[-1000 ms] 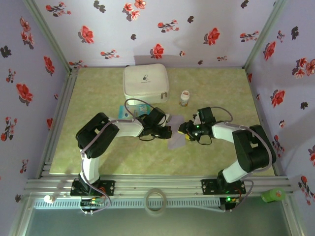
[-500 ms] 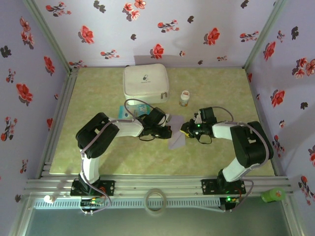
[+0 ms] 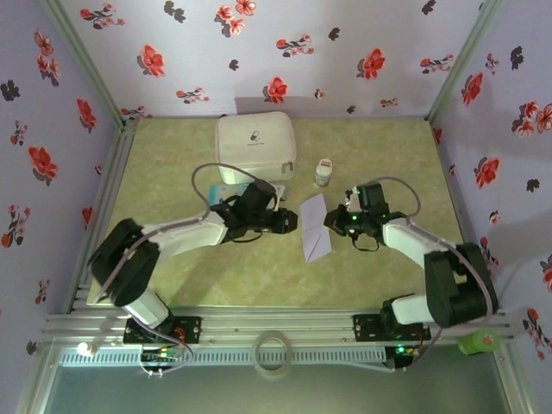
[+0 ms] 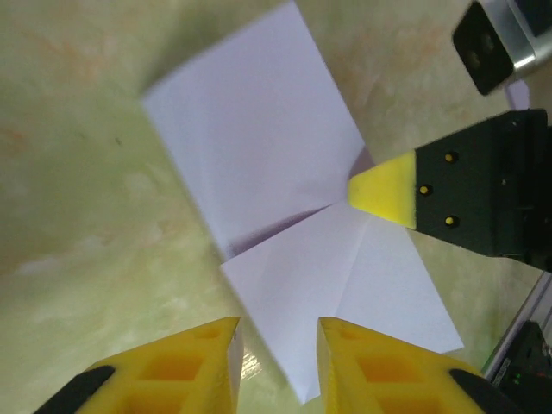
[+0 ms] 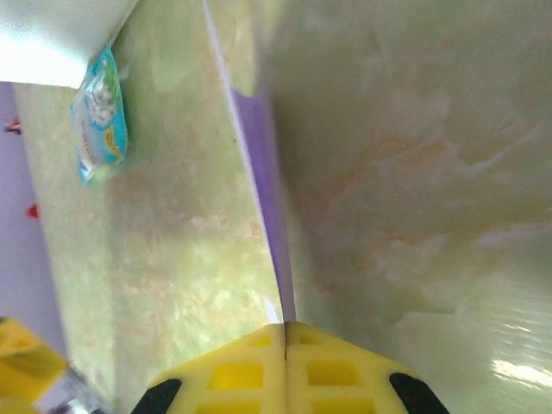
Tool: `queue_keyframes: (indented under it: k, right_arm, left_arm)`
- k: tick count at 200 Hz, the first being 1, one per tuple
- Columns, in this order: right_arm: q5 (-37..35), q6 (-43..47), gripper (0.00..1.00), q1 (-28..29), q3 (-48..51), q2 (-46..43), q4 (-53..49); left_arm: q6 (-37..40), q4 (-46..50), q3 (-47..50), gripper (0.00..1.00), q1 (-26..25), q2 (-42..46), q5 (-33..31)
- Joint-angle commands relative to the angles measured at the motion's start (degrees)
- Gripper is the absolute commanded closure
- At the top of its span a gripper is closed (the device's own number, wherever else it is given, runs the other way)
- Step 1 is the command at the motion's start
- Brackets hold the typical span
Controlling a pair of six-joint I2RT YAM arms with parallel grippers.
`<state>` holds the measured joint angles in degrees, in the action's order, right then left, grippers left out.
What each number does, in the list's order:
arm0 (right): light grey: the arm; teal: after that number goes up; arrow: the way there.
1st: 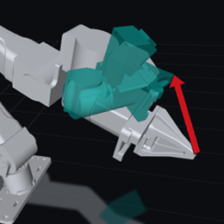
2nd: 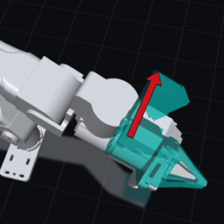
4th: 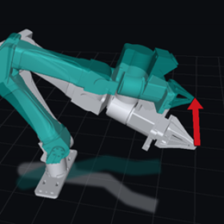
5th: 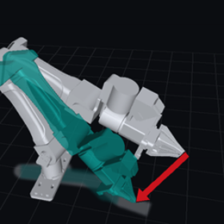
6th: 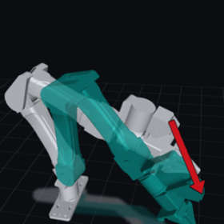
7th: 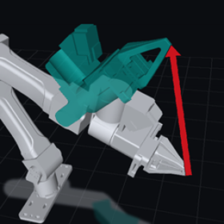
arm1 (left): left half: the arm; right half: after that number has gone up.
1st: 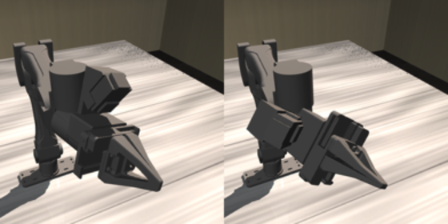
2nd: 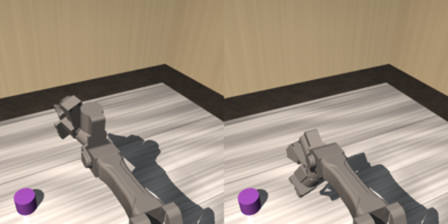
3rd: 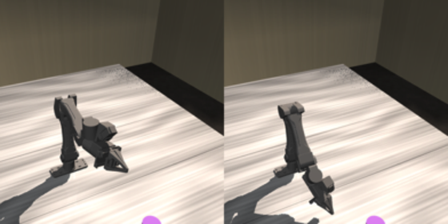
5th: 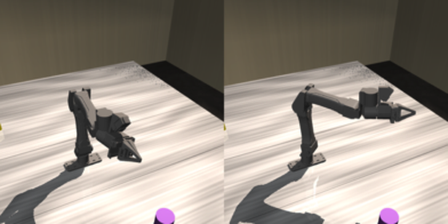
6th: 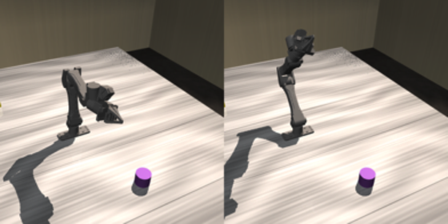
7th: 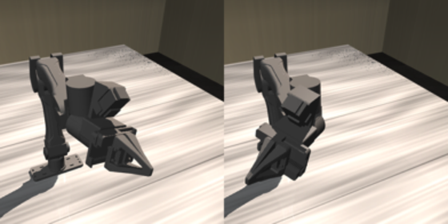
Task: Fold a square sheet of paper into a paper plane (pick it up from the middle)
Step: Turn over the paper at the center of the table.
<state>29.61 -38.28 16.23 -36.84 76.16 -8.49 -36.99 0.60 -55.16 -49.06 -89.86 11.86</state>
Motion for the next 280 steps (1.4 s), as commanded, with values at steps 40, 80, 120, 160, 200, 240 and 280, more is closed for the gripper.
queue_keyframes:
  k: [40, 80, 120, 160, 200, 240, 280]
  right_arm:
    - [-33.5, 10.6, 0.97, 11.0, -15.6, -8.9, -34.0]
    - [-53.3, 8.3, 0.98, 18.8, -23.4, -4.4, -45.8]
    - [-66.5, 2.1, 1.00, 26.9, -31.0, 7.8, -51.7]
    - [-60.8, 1.1, 0.99, 32.3, -36.3, 22.0, -45.0]
    - [-54.7, 1.5, 0.95, 36.1, -47.3, 37.2, -44.6]
    - [-34.9, -1.4, 0.70, 36.7, -54.2, 39.6, -43.1]
    - [-27.0, -8.0, 0.56, 33.0, -41.4, 25.7, -28.4]
  left_arm:
    - [5.3, 4.4, 8.3, 0.67, 3.8, 14.5, -10.4]
    - [6.3, 4.8, 10.7, 0.63, 7.8, 19.1, -10.8]
    - [6.8, 6.3, 13.3, 0.59, 12.1, 24.7, -12.4]
    - [5.1, 10.0, 17.7, 0.49, 17.8, 34.2, -15.5]
    - [-1.3, 13.6, 24.2, 0.48, 23.2, 45.4, -18.2]
    - [-9.5, 23.9, 19.9, 0.52, 25.8, 45.9, -15.4]
    - [-7.0, 22.5, 15.2, 0.59, 25.9, 38.1, -4.9]
